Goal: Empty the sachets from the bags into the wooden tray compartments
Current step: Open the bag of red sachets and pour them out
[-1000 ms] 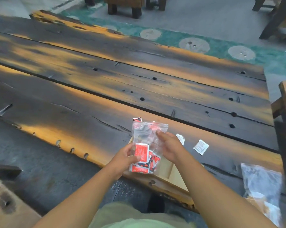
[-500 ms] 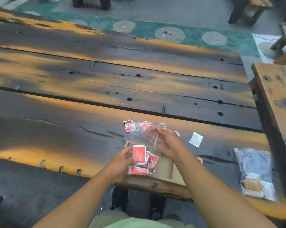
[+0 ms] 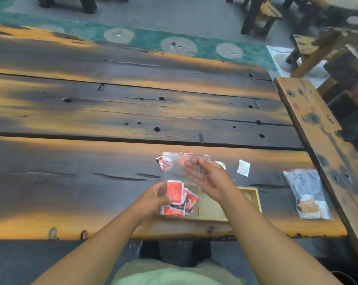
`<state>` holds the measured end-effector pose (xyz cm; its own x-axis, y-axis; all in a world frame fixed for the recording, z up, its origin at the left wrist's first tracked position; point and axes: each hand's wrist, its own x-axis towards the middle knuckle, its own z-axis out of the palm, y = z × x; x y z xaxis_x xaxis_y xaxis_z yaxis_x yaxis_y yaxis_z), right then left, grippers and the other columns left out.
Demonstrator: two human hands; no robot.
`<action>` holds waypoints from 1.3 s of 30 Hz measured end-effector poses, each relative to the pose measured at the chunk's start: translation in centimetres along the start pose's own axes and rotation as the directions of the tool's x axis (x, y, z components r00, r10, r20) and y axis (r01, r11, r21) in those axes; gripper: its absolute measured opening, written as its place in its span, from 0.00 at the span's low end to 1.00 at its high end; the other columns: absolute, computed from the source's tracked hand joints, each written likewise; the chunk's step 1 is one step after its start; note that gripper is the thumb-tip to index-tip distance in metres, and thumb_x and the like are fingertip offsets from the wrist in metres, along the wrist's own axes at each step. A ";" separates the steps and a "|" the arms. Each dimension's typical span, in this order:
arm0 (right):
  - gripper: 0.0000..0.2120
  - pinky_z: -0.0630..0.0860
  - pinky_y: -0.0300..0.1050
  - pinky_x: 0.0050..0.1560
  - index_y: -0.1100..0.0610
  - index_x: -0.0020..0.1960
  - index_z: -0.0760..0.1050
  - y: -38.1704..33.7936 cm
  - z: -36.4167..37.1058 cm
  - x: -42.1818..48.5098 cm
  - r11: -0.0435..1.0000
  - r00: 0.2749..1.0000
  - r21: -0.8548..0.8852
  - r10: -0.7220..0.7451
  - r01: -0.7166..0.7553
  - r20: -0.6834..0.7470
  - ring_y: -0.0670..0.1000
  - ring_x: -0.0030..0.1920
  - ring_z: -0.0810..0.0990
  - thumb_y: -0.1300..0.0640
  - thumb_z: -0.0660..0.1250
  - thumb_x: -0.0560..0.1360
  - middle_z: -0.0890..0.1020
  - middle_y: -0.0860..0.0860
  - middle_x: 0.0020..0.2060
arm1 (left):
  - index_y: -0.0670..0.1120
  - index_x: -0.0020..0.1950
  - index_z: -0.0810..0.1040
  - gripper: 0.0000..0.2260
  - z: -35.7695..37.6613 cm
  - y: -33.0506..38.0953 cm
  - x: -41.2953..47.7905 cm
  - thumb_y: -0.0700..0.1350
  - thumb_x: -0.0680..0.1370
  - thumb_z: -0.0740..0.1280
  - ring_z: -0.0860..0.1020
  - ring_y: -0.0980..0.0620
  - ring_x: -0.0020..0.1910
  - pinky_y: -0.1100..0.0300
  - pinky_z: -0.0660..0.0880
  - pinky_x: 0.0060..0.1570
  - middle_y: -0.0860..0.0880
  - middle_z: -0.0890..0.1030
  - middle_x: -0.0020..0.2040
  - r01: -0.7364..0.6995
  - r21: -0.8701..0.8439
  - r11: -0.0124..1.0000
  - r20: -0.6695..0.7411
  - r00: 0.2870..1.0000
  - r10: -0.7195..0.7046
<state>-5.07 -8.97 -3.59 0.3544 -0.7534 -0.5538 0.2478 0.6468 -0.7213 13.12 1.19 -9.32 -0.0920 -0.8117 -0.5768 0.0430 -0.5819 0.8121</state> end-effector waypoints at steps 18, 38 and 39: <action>0.11 0.83 0.48 0.45 0.65 0.58 0.77 -2.3 -1.0 -1.2 0.999 0.982 -0.047 0.027 -0.019 0.187 0.58 0.52 0.86 0.60 0.60 0.83 0.84 0.61 0.53 | 0.48 0.50 0.84 0.04 1.1 11.6 -1.3 0.41 0.77 0.71 0.81 0.63 0.46 0.70 0.74 0.46 0.56 0.84 0.45 -0.332 0.364 0.870 0.004 0.935 0.355; 0.10 0.76 0.39 0.52 0.52 0.55 0.76 -2.8 -1.5 -1.8 0.629 0.931 -0.707 -0.344 0.324 0.121 0.43 0.51 0.80 0.54 0.72 0.75 0.82 0.45 0.50 | 0.44 0.45 0.80 0.03 5.7 8.4 -3.2 0.38 0.78 0.68 0.76 0.52 0.33 0.59 0.72 0.30 0.48 0.79 0.35 -0.238 0.120 0.964 -0.225 0.939 0.260; 0.06 0.76 0.41 0.50 0.53 0.49 0.76 -2.8 -1.4 -2.1 0.606 0.929 -0.729 -0.353 0.319 0.113 0.44 0.45 0.80 0.53 0.71 0.75 0.82 0.45 0.45 | 0.45 0.44 0.80 0.04 5.9 8.2 -3.3 0.37 0.78 0.68 0.76 0.52 0.33 0.59 0.73 0.30 0.49 0.79 0.34 -0.244 0.081 0.966 -0.255 0.932 0.256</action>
<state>-7.77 -9.32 -0.97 0.3439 -0.9146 -0.2128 -0.3944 0.0650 -0.9166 7.91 -0.61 -0.29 0.1787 -0.9188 -0.3521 -0.0164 -0.3606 0.9326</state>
